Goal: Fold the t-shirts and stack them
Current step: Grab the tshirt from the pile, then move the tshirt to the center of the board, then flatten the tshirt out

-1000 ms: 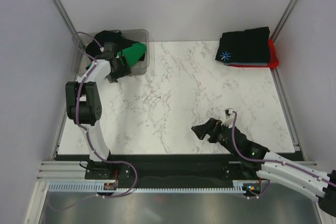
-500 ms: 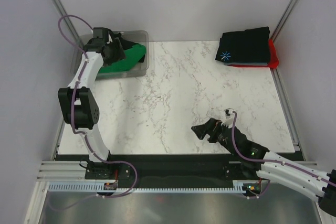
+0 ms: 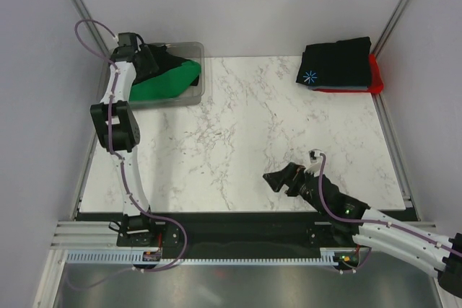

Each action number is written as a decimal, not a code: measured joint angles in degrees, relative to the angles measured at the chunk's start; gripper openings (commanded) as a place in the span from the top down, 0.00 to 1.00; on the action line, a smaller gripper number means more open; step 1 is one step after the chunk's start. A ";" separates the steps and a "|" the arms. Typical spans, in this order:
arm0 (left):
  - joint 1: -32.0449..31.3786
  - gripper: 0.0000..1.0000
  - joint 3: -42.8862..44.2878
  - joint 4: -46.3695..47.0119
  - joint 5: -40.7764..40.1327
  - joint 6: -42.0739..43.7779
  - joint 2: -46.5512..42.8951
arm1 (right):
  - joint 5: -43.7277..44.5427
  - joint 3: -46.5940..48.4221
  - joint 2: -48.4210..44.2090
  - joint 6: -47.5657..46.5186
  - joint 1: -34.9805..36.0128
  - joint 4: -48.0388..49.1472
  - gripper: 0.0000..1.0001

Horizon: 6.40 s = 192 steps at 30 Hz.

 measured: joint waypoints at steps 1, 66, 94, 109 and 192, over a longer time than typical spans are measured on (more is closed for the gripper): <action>0.42 0.19 0.00 -0.50 0.09 0.02 1.16 | 0.02 -0.11 0.00 0.00 0.00 0.09 0.02; -19.41 0.01 -11.58 23.78 27.28 -28.28 -52.70 | 2.51 1.44 -17.27 -0.50 -0.90 -14.16 0.02; -19.74 0.04 -91.08 -3.87 14.25 -26.14 -91.76 | 7.58 24.65 14.21 1.42 -0.92 -36.98 0.14; -19.76 0.15 -97.92 6.21 4.31 -28.94 -74.16 | 1.44 19.21 24.74 0.46 -0.92 -32.17 0.15; -14.86 0.20 -90.77 4.63 10.25 -18.27 -73.55 | -11.15 21.88 19.63 -8.57 -37.48 -42.49 0.32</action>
